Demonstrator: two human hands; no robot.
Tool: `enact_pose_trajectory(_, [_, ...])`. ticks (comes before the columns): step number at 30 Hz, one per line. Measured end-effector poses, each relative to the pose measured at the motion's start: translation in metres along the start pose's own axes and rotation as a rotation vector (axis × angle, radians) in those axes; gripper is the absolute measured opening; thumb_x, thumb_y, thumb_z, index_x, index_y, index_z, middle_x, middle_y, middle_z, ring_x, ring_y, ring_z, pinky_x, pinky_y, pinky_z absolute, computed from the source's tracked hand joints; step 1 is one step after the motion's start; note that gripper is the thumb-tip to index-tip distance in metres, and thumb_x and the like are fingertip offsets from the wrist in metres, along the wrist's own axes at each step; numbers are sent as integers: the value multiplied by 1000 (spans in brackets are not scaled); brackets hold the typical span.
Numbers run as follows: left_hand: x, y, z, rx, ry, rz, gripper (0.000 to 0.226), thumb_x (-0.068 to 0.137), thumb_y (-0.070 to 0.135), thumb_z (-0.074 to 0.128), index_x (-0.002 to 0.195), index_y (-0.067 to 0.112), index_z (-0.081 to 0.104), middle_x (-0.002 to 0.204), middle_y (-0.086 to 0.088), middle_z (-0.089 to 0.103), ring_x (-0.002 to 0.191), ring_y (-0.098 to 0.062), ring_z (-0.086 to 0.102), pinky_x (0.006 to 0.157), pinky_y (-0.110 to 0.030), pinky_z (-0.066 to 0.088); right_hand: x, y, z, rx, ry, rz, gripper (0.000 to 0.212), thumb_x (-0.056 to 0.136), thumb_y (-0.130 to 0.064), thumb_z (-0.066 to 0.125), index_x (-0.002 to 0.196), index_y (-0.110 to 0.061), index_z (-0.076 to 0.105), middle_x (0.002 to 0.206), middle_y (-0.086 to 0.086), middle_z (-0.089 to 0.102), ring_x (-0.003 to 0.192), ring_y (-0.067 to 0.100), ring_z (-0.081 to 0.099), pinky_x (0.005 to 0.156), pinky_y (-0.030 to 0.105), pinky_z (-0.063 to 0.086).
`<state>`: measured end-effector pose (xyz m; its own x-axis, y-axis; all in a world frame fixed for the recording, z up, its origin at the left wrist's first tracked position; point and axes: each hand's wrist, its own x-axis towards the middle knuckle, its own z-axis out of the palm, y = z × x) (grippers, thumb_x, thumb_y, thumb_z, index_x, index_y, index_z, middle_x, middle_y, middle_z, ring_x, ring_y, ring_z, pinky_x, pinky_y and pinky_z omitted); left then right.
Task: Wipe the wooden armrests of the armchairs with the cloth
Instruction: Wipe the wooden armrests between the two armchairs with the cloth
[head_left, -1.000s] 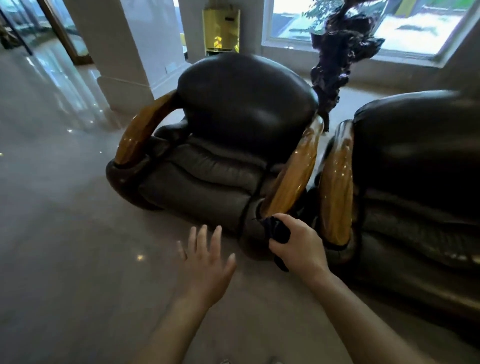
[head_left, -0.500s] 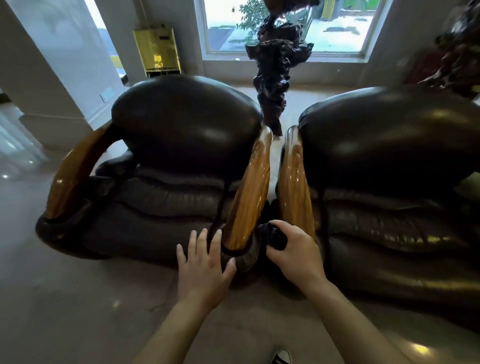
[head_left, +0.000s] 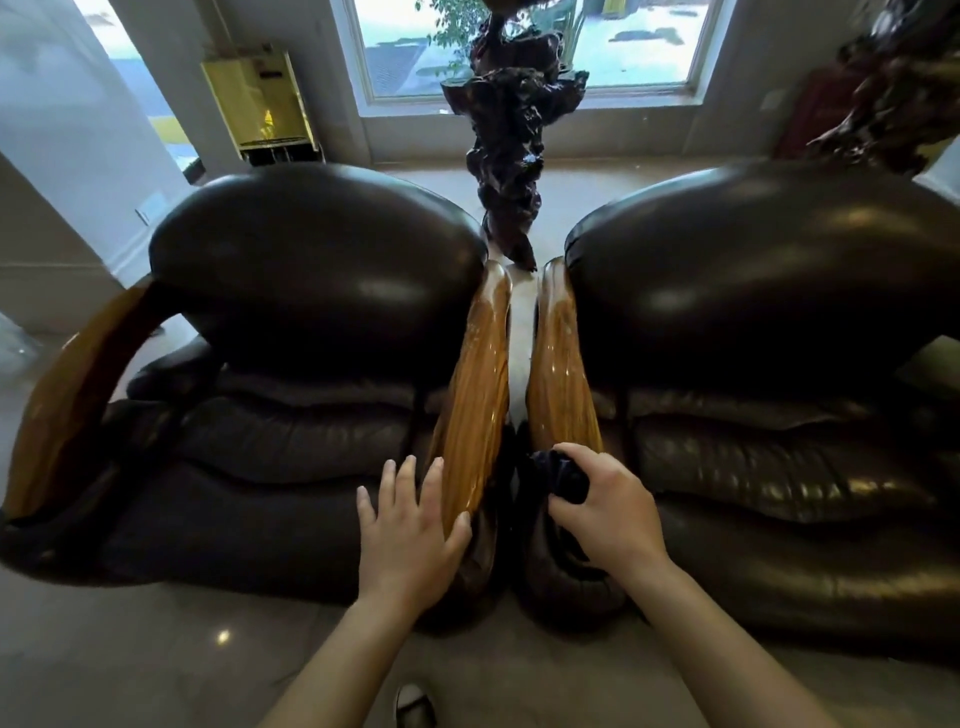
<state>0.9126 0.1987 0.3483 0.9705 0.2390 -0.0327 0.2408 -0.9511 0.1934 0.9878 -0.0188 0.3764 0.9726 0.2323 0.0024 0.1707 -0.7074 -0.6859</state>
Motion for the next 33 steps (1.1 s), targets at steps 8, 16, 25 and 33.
enact_pose_trajectory(8, [97,-25,26,-42,-71,97,75,86,65,15,152,28,12,161,-8,16,150,-26,0,119,-58,7,59,4,37,-36,23,139,54,82,-33,75,131,-37,55,103,-13,58,90,7,61,70,19,51])
enact_pose_trajectory(16, [198,-59,83,-6,-145,214,71,89,62,16,152,29,7,162,-7,10,150,-25,-4,119,-56,4,134,17,78,-127,52,231,55,81,-33,75,132,-37,54,103,-17,57,86,2,58,60,11,42])
enact_pose_trajectory(25, [301,-46,186,-116,-47,266,73,91,58,29,153,29,8,162,-10,8,150,-25,-6,121,-48,6,212,101,118,-19,179,277,57,80,-21,77,131,-38,55,104,-23,54,92,-6,55,67,12,44])
enact_pose_trajectory(33, [360,-29,266,-70,-17,222,74,93,58,29,155,26,3,163,-9,1,149,-23,-13,121,-48,4,310,181,131,193,366,293,53,85,-26,72,132,-36,50,115,-16,48,97,-1,50,80,20,44])
